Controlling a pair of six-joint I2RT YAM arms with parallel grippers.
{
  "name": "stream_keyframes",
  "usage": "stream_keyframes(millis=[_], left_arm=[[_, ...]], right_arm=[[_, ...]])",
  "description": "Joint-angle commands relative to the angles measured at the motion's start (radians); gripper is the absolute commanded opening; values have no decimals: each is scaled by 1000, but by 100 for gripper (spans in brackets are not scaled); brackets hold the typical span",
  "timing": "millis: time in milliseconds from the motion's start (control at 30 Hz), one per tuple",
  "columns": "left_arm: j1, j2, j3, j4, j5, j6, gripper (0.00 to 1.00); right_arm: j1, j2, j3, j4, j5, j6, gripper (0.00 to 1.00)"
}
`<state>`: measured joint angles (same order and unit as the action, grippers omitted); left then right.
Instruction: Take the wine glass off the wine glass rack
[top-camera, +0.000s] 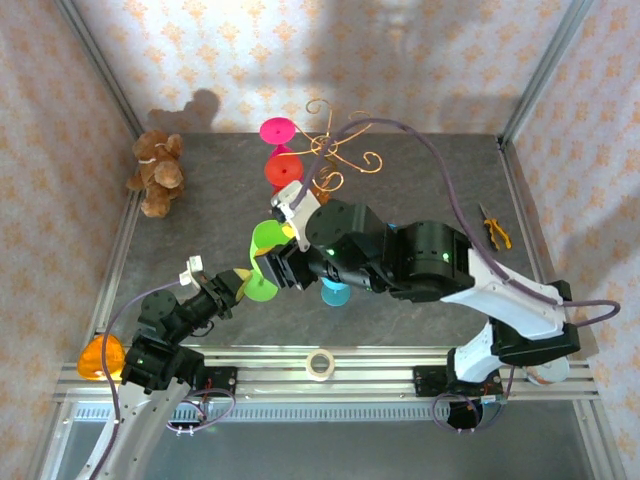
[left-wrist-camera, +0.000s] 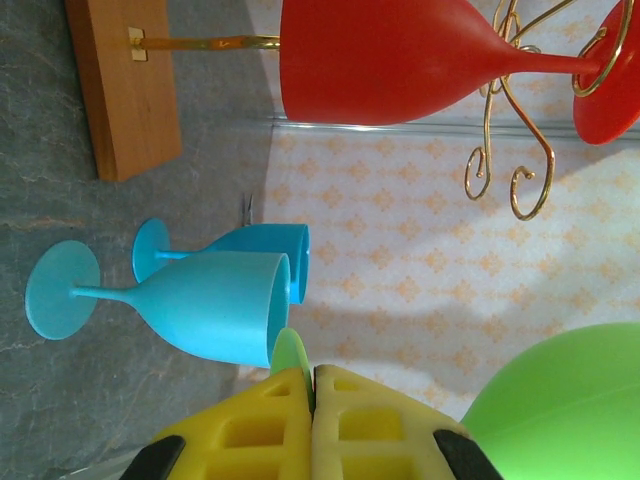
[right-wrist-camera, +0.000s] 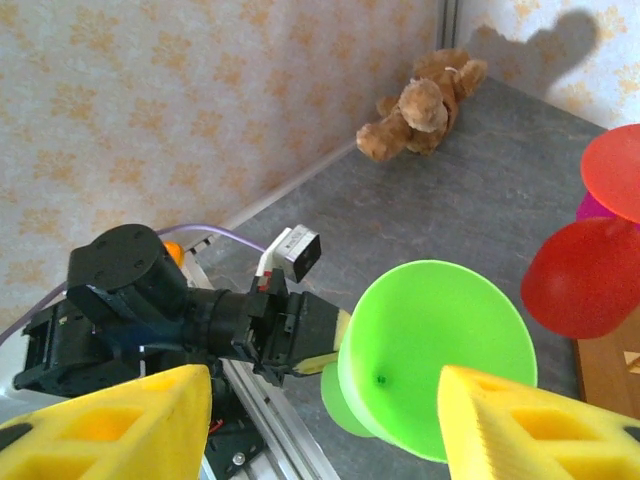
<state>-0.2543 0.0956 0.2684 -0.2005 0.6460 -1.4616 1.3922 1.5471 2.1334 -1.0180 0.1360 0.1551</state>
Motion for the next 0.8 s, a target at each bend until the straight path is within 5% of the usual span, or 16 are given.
stream_keyframes(millis=[0,433,767], left_arm=[[5,-23,31,-13,-5,38,0],[5,-41,37,-57,-22,40,0],[5,-42,38,-65,-30,44,0]], right_arm=[[-38,47,42,-109,-74,6,62],[-157,135,24,-94,-242,-19,61],[-162,192,13,-87,-326,-14,44]])
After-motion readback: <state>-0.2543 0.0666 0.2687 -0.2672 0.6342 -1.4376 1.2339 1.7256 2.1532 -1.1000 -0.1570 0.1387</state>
